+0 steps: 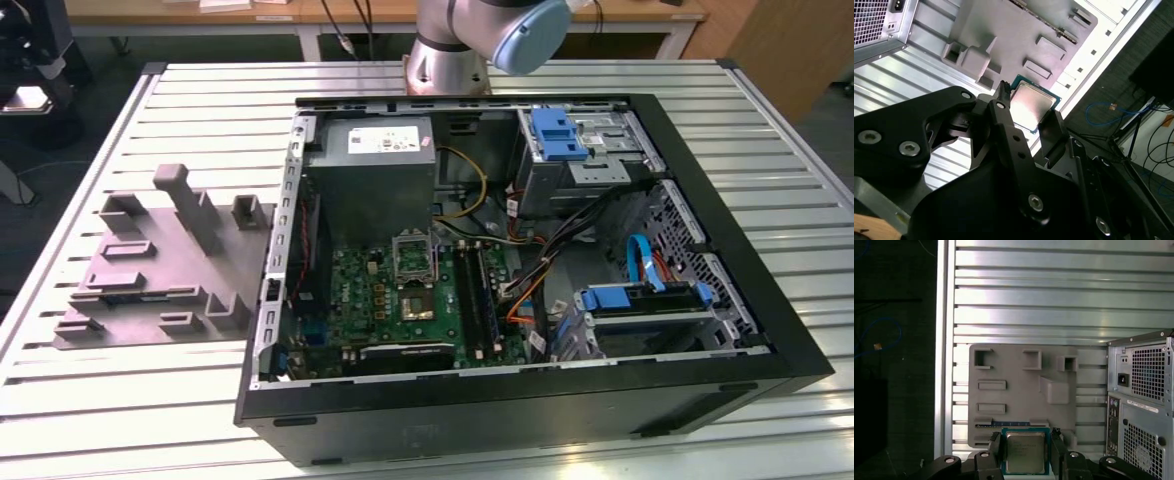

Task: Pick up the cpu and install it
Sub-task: 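Pick up the cpu and move it towards the insertion slot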

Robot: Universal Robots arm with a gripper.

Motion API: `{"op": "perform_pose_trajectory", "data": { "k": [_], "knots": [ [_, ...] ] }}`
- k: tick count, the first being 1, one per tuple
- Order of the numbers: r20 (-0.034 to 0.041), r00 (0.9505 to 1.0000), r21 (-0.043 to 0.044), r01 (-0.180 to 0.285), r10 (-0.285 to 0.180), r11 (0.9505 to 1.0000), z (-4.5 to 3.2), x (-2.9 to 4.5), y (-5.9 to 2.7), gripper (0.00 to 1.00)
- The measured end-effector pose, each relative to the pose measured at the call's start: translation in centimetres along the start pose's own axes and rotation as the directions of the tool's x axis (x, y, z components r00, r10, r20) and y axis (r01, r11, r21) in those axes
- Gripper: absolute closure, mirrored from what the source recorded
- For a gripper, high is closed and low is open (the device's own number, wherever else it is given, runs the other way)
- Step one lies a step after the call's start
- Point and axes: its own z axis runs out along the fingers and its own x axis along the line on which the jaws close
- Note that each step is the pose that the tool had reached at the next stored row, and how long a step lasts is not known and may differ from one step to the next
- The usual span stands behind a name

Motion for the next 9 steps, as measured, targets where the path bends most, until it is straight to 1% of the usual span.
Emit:
{"op": "perform_pose_trajectory", "data": {
  "k": [9],
  "knots": [
    [0.0001, 1.0, 0.0, 0.0, 0.0, 1.0, 0.01, -0.34, 0.0, 0.53]
  ]
}}
